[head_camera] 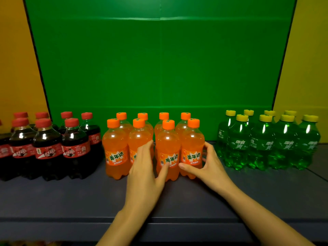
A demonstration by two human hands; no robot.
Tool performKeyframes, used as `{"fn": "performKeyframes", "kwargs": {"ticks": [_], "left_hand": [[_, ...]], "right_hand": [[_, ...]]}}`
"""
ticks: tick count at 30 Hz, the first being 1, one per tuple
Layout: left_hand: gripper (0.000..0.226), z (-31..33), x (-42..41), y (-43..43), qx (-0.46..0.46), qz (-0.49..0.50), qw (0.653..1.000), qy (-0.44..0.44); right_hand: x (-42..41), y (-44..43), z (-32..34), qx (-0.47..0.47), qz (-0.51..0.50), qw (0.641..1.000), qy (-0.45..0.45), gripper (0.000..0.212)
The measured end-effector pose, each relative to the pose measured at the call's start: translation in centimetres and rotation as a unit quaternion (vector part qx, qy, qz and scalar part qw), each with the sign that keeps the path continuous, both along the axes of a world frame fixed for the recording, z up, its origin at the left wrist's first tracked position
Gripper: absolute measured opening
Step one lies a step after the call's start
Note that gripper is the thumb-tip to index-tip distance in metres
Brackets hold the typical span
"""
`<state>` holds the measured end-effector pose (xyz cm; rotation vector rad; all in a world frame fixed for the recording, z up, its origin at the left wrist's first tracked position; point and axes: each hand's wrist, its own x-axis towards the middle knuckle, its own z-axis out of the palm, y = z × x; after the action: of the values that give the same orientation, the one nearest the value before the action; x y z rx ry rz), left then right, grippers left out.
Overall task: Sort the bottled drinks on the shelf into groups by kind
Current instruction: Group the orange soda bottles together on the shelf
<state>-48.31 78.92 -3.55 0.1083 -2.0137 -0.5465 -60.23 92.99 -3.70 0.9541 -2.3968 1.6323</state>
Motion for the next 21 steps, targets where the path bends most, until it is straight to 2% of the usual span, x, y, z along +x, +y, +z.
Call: {"fn": "performKeyframes", "kwargs": {"ticks": [2, 5, 9, 13, 15, 17, 18, 20, 21], "left_hand": [[0.061, 0.4, 0.9, -1.5, -0.018, 0.034, 0.999, 0.038], [0.076, 0.8, 2.0, -4.1, 0.017, 0.067, 0.995, 0.073], [0.110, 1.3, 2.6, -6.5, 0.126, 0.028, 0.991, 0.026], [0.118, 2.2, 2.8, -8.5, 0.215, -0.040, 0.975, -0.032], [0.120, 2.4, 2.5, -9.6, 0.283, -0.089, 0.952, -0.069], [0.116, 2.6, 2.1, -10.3, 0.338, -0.127, 0.927, -0.100], [0.107, 2.6, 1.8, -10.6, 0.351, -0.142, 0.919, -0.109], [0.074, 2.7, 1.4, -10.6, 0.352, -0.166, 0.914, -0.111], [0.067, 2.5, 1.2, -10.5, 0.354, -0.176, 0.913, -0.105]], "right_hand": [[0.1, -0.4, 0.3, -0.011, 0.004, 1.000, -0.012, 0.111], [0.2, -1.3, 0.6, -0.042, 0.011, 0.999, -0.029, 0.115], [0.5, -2.0, 0.8, -0.087, 0.026, 0.995, -0.038, 0.103], [0.8, -2.3, 0.7, -0.092, 0.011, 0.995, -0.035, 0.098], [1.0, -2.7, 0.6, -0.093, -0.004, 0.995, -0.030, 0.099], [1.2, -3.0, 0.5, -0.094, -0.011, 0.995, -0.024, 0.100], [1.2, -3.1, 0.5, -0.092, -0.010, 0.995, -0.022, 0.101], [1.2, -3.2, 0.4, -0.084, -0.003, 0.996, -0.028, 0.101], [1.2, -3.1, 0.4, -0.084, 0.004, 0.996, -0.035, 0.101]]}}
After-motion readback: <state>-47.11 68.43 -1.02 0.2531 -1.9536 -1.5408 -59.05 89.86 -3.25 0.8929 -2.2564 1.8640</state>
